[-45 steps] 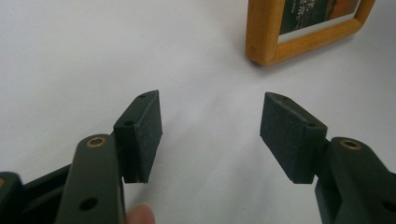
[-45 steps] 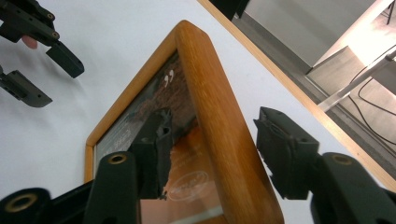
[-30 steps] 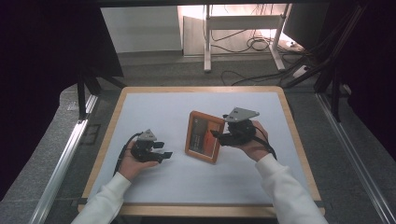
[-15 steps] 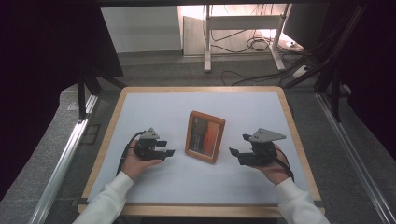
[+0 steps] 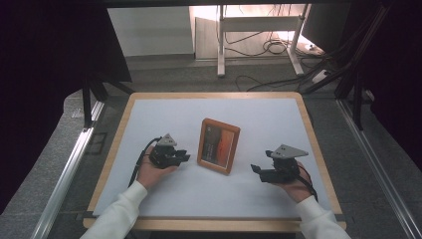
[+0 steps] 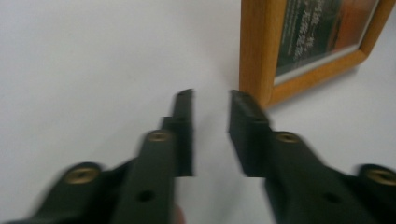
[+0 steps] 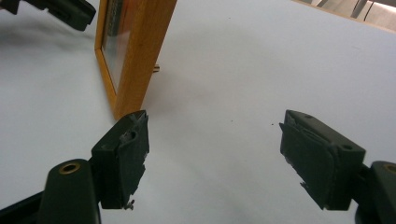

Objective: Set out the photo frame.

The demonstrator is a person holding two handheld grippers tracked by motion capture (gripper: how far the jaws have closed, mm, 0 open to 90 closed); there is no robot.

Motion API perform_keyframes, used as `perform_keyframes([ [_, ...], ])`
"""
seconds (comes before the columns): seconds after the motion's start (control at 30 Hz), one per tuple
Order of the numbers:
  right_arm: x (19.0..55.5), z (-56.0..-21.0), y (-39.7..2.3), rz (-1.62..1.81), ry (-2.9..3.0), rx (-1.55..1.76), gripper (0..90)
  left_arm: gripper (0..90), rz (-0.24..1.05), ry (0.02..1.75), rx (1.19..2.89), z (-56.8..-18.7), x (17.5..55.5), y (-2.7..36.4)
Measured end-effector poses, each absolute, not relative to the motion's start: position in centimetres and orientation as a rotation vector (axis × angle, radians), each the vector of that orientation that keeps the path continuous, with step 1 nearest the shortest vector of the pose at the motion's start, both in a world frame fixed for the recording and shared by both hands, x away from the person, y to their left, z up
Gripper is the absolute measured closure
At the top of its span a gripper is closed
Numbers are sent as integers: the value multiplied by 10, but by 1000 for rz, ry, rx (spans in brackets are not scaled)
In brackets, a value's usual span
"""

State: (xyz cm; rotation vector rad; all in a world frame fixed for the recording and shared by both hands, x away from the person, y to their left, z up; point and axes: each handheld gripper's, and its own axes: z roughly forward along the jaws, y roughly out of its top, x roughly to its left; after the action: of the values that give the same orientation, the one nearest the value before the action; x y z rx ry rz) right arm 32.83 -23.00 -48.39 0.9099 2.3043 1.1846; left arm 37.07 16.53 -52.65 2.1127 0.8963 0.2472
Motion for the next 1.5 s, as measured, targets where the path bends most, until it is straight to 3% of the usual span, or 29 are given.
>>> perform_keyframes([
  [0.1,328,-484,-229,1181,2304,904,239,893,254,905,2114,-527,381,158],
  [0.4,327,-488,-231,1158,2318,905,239,896,215,901,2120,-533,398,140],
  [1.5,327,-490,-232,1130,2323,894,239,899,211,824,2178,-532,382,128],
])
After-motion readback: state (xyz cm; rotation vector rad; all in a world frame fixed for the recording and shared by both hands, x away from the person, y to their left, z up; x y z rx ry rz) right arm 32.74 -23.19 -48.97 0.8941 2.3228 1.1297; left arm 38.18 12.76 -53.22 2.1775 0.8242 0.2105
